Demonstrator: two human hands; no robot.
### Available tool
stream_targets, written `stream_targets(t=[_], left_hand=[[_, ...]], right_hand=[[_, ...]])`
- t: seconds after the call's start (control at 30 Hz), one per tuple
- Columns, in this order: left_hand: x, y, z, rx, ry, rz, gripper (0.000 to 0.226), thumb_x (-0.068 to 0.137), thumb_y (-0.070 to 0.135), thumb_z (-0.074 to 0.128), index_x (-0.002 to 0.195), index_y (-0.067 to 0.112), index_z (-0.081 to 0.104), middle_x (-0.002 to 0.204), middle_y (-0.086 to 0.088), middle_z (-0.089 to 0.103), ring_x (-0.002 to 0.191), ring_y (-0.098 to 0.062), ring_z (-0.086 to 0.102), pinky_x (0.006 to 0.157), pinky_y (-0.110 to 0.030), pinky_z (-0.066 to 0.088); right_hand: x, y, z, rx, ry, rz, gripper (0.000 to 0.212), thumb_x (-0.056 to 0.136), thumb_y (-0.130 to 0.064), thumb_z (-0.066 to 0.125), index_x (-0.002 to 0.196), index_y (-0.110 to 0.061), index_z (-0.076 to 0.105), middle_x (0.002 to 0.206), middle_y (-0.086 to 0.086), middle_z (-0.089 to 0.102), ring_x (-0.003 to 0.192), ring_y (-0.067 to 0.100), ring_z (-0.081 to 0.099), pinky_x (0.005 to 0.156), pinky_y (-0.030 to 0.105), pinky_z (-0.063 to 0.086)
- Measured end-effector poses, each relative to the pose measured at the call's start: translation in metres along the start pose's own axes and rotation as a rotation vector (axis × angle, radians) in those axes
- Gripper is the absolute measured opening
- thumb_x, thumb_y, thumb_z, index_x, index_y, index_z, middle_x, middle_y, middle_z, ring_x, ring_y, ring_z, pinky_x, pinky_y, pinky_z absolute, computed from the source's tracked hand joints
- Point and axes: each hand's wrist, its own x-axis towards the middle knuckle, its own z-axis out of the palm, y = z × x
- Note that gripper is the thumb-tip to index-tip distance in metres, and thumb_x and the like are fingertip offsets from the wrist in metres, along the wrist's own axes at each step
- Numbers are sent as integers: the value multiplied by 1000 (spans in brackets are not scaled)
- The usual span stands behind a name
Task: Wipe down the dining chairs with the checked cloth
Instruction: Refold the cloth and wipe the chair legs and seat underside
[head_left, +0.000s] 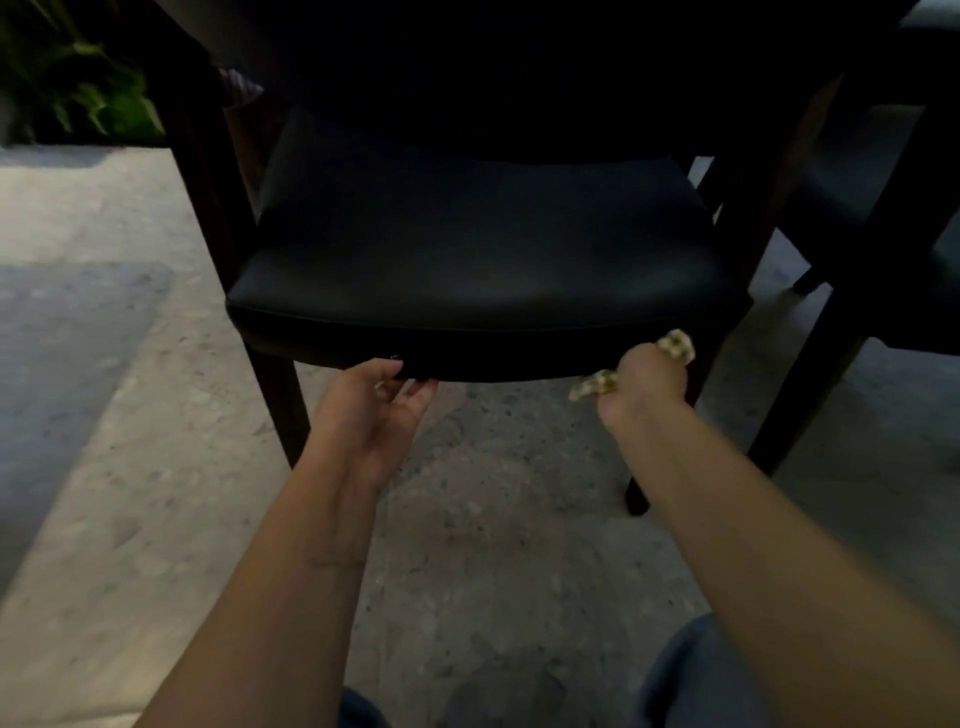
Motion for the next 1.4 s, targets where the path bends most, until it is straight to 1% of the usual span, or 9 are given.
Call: stream_targets(t=[0.13, 0.2, 0.33, 0.47, 0.63, 0.73, 0.87, 1.1, 1.4], left_hand=[[-1, 1, -3, 18, -11, -9, 48, 91, -11, 40, 134, 9, 45, 120, -22, 60, 104, -33, 66, 98, -50, 50], [1, 3, -5, 1, -21, -17, 49, 91, -10, 41, 136, 10, 43, 121, -23, 59, 103, -34, 66, 98, -51, 50], [4, 5, -4, 27, -24, -31, 40, 92, -9, 39, 128, 6, 48, 127, -22, 56, 111, -35, 62, 105, -52, 44], [-1, 12, -4, 283, 28, -64, 26, 91, -6, 33, 93, 9, 54, 121, -13, 62, 115, -28, 61, 111, -51, 34], [-2, 20, -9, 322, 121, -46, 29, 85, -9, 34, 88, 9, 56, 118, -12, 67, 111, -25, 64, 103, -46, 41], [2, 18, -6, 322, 159, -31, 26, 89, -7, 32, 95, 7, 53, 115, -11, 62, 115, -26, 61, 102, -42, 44], [0, 15, -3, 348, 173, 30, 27, 99, 9, 40, 108, 17, 63, 104, -5, 67, 94, -18, 63, 89, -36, 51], [5, 17, -11, 337, 174, -29, 37, 87, -11, 29, 104, 6, 56, 118, -10, 64, 99, -19, 65, 96, -37, 47], [10, 19, -8, 371, 217, -4, 28, 92, -3, 39, 102, 13, 60, 81, -3, 62, 74, -14, 61, 75, -28, 50]], right_hand=[[18, -9, -7, 144, 13, 69, 34, 97, -7, 39, 127, -13, 54, 121, 10, 61, 99, 28, 63, 88, 48, 54], [2, -4, 0, 146, -34, 99, 30, 96, -2, 36, 114, -12, 58, 122, 11, 60, 103, 29, 61, 93, 47, 51], [-59, 26, 16, 24, -252, 163, 36, 97, 6, 23, 78, -16, 44, 81, 9, 54, 84, 24, 58, 90, 44, 51], [-88, 41, 5, -220, -468, 110, 54, 100, -5, 32, 59, -16, 64, 65, -2, 69, 80, 18, 67, 85, 42, 55], [-107, 29, -6, -531, -581, -765, 27, 91, -6, 48, 112, -14, 64, 87, -7, 65, 73, -7, 58, 64, 6, 46], [-85, 30, 29, -763, -747, -1605, 39, 88, -8, 55, 126, -3, 57, 124, 12, 61, 121, 21, 54, 102, 38, 45], [-36, 43, 74, -1231, -833, -2363, 40, 90, -5, 48, 129, -2, 56, 136, 20, 53, 128, 39, 46, 104, 58, 38], [13, -31, 47, -1641, -1441, -2688, 48, 72, -3, 76, 118, -6, 65, 136, 11, 55, 133, 29, 43, 111, 55, 25], [-15, -12, 72, -1478, -1450, -2502, 35, 85, 0, 57, 120, 1, 63, 132, 16, 57, 129, 36, 47, 109, 51, 31]])
